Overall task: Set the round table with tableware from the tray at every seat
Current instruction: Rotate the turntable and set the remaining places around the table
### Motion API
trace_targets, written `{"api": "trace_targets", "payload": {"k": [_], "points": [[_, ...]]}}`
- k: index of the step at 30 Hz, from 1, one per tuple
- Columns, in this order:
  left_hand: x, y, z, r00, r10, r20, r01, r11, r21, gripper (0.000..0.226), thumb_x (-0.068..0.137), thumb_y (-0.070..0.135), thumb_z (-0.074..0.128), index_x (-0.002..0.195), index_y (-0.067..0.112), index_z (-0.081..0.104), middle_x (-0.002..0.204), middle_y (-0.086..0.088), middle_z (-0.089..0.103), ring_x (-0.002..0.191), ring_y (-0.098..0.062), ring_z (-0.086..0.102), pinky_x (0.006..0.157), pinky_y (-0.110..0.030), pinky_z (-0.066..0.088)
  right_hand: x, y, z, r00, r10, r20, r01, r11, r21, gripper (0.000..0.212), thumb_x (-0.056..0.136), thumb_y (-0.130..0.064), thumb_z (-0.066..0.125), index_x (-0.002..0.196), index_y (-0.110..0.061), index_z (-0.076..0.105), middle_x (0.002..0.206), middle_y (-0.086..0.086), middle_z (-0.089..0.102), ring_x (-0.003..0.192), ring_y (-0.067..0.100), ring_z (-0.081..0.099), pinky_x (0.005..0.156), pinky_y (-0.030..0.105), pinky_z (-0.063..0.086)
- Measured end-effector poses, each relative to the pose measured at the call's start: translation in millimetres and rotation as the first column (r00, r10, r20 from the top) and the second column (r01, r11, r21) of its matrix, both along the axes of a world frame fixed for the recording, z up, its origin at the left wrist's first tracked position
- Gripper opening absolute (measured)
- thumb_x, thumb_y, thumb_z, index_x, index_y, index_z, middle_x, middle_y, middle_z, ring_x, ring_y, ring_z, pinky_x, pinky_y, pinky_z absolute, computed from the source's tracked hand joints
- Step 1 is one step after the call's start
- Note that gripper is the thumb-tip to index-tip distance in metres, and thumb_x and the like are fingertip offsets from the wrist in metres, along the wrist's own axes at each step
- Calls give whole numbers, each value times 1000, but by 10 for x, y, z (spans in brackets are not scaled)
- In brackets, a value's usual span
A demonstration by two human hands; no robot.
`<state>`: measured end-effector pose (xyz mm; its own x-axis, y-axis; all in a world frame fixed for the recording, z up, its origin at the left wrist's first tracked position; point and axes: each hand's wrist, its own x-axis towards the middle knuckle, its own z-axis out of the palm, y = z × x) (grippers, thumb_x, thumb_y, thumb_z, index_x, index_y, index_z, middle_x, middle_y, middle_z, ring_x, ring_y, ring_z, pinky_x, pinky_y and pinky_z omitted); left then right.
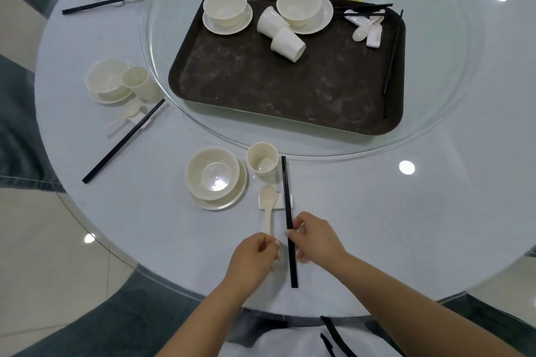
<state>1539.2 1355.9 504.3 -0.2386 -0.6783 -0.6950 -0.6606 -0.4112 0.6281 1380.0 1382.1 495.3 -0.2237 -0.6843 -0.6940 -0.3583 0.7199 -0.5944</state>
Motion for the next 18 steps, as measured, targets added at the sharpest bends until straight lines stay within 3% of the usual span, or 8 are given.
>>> {"api": "trace_targets", "payload": {"k": [12, 18], "points": [[56, -2, -62, 1000, -8, -1, 8, 1000, 5, 15, 94, 32, 56, 86, 27, 67, 76, 9, 70, 67, -2, 66, 76, -30, 59, -2, -13, -31, 999, 35, 11, -36, 998, 46, 19, 94, -29, 60, 94, -12, 52, 75, 14, 69, 59, 31, 70, 60, 41, 61], [87, -24, -78, 1000, -10, 6, 10, 1000, 0, 16, 95, 33, 56, 86, 26, 67, 76, 9, 70, 65, -2, 66, 71, -24, 57, -34, -34, -90, 998, 47, 32, -49, 996, 68, 17, 91, -27, 62, 92, -14, 51, 72, 12, 69, 56, 28, 70, 59, 41, 61]]}}
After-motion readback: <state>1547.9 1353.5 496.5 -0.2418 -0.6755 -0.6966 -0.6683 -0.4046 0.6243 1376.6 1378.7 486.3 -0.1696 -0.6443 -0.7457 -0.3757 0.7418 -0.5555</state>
